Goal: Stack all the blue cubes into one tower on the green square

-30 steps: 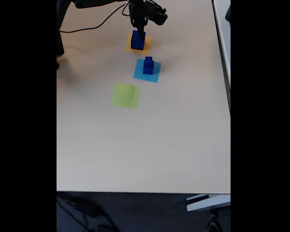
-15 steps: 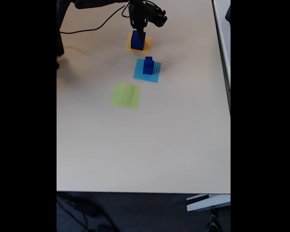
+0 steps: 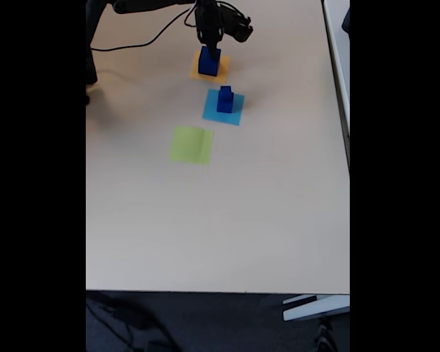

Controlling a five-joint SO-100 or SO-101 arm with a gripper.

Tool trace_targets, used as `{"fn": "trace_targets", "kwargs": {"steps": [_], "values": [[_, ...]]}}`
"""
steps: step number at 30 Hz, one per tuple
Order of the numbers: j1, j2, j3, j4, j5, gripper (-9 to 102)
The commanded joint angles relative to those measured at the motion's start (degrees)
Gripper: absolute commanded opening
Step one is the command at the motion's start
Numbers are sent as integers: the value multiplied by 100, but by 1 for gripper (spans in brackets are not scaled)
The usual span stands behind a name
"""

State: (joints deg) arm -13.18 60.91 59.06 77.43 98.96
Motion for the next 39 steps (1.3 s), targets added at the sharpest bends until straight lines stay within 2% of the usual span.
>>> {"fn": "trace_targets", "kwargs": {"steps": [1,14,30,39], "values": [[18,132,-9,26,-26,9],[53,88,-18,26,-79,0],[334,141,-1301,747,-387,0],[958,325,-1626,703,-958,0]]}}
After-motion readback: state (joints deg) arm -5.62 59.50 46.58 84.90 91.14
